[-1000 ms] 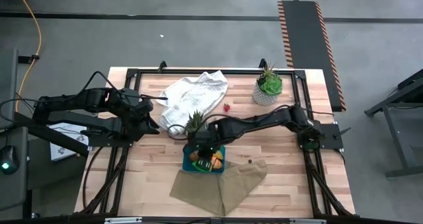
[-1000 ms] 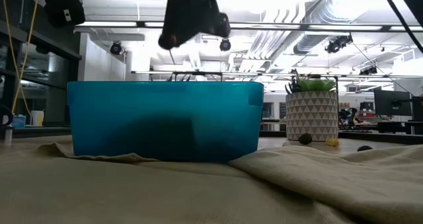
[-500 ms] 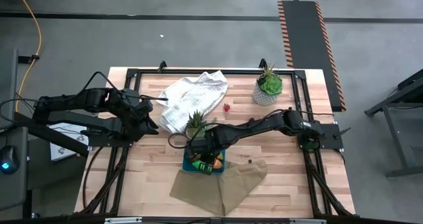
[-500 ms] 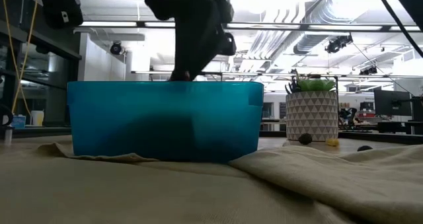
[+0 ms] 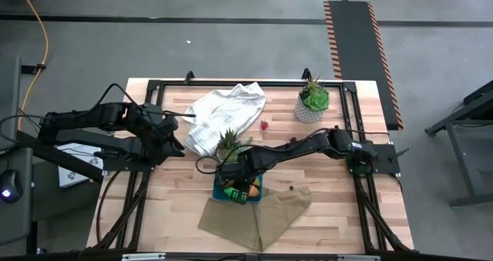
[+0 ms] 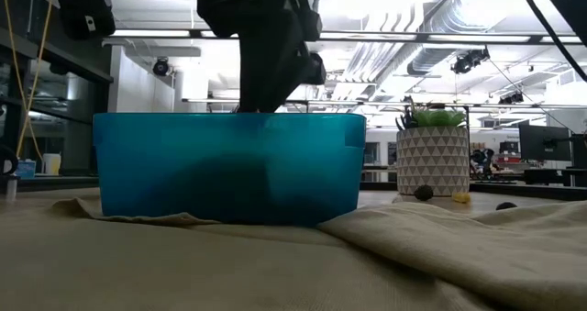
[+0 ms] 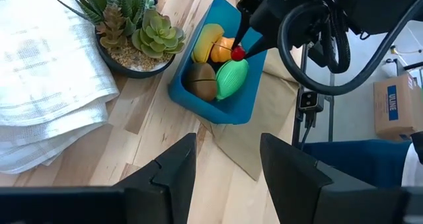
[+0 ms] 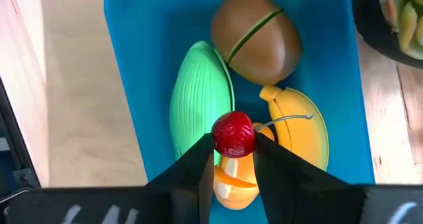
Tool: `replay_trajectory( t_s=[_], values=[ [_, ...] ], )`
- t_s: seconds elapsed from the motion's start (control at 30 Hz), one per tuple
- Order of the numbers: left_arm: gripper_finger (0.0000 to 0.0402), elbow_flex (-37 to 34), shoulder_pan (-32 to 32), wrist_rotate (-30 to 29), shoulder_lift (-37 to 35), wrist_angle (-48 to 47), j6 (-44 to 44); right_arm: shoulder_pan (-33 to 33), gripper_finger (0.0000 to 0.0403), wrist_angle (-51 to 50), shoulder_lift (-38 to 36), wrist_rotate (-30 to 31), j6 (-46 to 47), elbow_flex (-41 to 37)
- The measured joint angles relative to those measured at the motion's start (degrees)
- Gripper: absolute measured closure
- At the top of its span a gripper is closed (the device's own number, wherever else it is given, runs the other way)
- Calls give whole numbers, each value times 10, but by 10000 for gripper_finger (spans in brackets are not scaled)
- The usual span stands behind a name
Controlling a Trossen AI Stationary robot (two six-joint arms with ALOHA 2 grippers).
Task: Pick and placing Produce into tupperware
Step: Put the cherry into the blue bin, then put the blackberry into the blue bin
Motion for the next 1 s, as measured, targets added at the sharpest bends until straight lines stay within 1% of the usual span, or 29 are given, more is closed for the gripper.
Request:
replay_trajectory(
  t_s=[0.2, 0.5, 0.77, 1.0],
  values=[
    [245, 0, 0, 0, 0, 0, 0, 0, 315, -1, 0, -2, -1, 0],
    [245, 0, 0, 0, 0, 0, 0, 1, 271, -1, 0, -7, -3, 0],
    [245, 0, 0, 0, 0, 0, 0, 5, 268, 1, -3, -8, -3, 0],
    [245, 0, 0, -9, 0, 0, 0, 6, 267, 4, -26, 36, 3, 0]
  ],
)
